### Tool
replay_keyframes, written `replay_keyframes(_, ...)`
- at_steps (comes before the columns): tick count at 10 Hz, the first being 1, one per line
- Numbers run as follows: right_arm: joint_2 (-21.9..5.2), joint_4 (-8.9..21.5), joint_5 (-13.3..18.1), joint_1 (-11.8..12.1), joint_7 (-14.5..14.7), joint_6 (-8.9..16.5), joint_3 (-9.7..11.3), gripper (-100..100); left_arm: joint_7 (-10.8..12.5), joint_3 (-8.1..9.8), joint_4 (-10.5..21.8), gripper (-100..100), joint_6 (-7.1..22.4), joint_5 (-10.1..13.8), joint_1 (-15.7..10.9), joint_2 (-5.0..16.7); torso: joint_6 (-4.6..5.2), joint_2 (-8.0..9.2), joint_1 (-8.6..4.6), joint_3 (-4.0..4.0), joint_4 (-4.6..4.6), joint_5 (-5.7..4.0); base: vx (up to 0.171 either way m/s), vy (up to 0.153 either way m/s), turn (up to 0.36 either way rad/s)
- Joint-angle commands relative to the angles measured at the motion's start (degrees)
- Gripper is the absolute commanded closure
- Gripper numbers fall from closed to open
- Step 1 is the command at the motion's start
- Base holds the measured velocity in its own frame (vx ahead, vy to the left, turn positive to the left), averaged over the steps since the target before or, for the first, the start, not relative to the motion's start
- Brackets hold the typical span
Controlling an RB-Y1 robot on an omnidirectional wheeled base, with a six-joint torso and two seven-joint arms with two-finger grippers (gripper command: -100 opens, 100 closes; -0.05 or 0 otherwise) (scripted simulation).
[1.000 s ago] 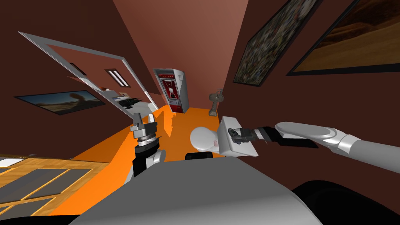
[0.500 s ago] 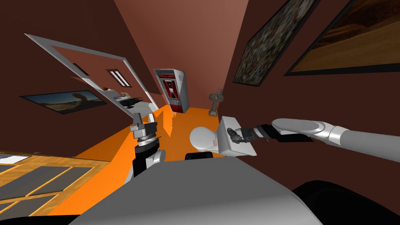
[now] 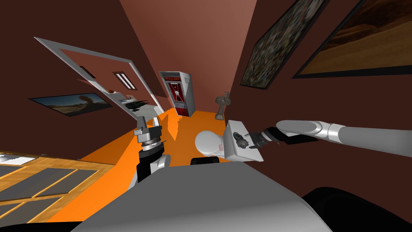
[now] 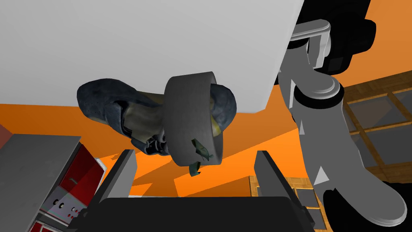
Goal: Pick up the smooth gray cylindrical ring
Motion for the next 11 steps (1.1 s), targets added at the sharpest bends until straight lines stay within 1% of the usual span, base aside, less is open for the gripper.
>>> replay_keyframes(1, 0.0, 0.0, 0.0, 0.0, 0.0, 0.0, 0.0, -100, 0.0, 0.0, 0.0, 0, 0.0, 0.0, 0.0, 0.0, 0.0, 0.0, 0.0, 0.0, 0.0, 0.0, 0.009, -0.012, 0.006)
replay_keyframes(2, -0.1, 0.0, 0.1, 0.1, 0.0, 0.0, 0.0, 0, 0.0, 0.0, 0.0, 0, 0.0, 0.0, 0.0, 0.0, 0.01, 0.02, 0.05, 0.01, 0.01, 0.01, 0.0, 0.0, 0.0)
replay_keyframes(3, 1.4, -0.5, 0.6, 1.1, 1.1, 1.8, 1.4, -100, 0.0, 0.0, 0.0, 0, 0.0, 0.0, 0.0, 0.0, 0.01, 0.05, 0.09, 0.03, 0.01, 0.02, 0.029, 0.021, 0.107)
replay_keyframes(5, 2.5, -0.9, 0.9, 1.9, 2.1, 3.2, 2.4, -100, 0.0, -0.01, 0.0, 0, 0.0, 0.0, 0.0, 0.0, 0.0, -0.08, 0.23, -0.05, -0.02, 0.05, 0.05, 0.038, 0.081)
replay_keyframes(6, 1.3, -0.5, -0.4, 1.8, 2.4, 3.1, 2.6, -100, 0.0, 0.0, 0.0, 0, 0.0, 0.0, 0.0, 0.0, -0.01, -0.12, 0.25, -0.07, -0.03, 0.06, 0.021, 0.015, 0.01)
replay_keyframes(7, 1.2, -0.5, -0.6, 1.9, 2.7, 3.5, 2.7, 100, 0.0, 0.0, 0.0, 0, 0.0, 0.0, 0.0, 0.0, 0.0, -0.05, 0.19, -0.03, -0.01, 0.06, 0.0, 0.0, 0.0)
replay_keyframes(11, 1.2, -0.5, -0.5, 1.8, 2.7, 3.4, 2.7, 100, 0.0, 0.0, 0.0, 0, 0.0, 0.0, 0.0, 0.0, -0.01, -0.04, 0.1, -0.04, -0.02, -0.01, 0.0, 0.0, 0.0)
